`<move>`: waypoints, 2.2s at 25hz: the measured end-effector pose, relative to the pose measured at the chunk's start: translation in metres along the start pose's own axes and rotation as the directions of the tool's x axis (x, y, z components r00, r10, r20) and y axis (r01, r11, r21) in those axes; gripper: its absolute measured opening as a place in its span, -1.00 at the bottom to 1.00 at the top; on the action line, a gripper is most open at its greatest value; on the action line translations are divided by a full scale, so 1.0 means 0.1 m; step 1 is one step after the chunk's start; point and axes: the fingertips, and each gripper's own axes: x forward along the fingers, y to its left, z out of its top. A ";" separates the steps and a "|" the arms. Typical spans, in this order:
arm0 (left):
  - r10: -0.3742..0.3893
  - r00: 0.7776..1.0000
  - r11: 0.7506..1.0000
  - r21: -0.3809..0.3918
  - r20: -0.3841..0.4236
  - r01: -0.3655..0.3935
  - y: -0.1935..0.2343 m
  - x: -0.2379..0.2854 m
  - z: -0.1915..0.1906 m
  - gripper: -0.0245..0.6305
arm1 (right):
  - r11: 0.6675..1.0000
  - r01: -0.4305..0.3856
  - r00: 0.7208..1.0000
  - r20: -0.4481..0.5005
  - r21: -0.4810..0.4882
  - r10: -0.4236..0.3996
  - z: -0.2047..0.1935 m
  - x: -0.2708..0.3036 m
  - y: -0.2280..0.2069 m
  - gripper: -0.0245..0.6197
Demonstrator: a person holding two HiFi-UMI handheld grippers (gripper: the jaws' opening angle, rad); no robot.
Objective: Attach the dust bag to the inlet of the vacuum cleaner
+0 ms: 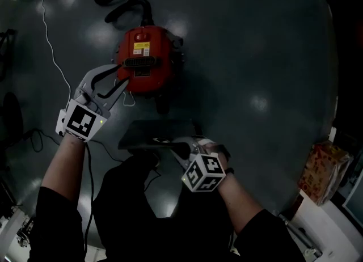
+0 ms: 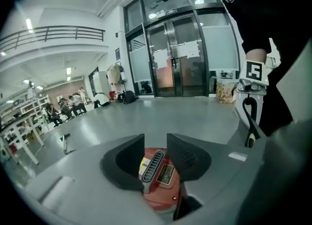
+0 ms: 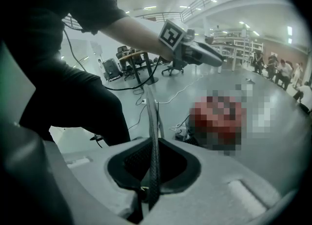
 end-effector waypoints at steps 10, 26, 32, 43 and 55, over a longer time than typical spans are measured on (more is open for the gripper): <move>-0.189 0.981 0.961 0.199 -0.035 0.192 0.08 0.65 -0.68 -0.13 | 0.998 -0.019 0.999 0.032 -0.056 0.021 -0.29 0.61 -0.31 -0.84; -0.431 0.890 0.799 0.394 -0.152 0.454 -0.15 1.02 -1.09 -0.20 | 0.991 0.031 0.999 0.037 -0.133 -0.027 -0.47 0.88 -0.76 -0.85; -0.389 0.913 0.818 0.411 -0.121 0.403 -0.07 1.06 -1.06 -0.41 | 0.983 0.078 0.997 -0.013 -0.167 -0.082 -0.55 0.91 -0.90 -0.85; -0.341 0.938 0.858 0.386 -0.064 0.339 -0.06 1.09 -1.04 -0.49 | 0.974 0.099 0.995 -0.009 -0.205 -0.103 -0.52 0.94 -0.95 -0.84; -0.307 0.952 0.898 0.329 -0.012 0.294 -0.05 1.10 -1.02 -0.50 | 0.959 0.060 0.998 0.019 -0.277 -0.057 -0.55 0.92 -1.10 -0.80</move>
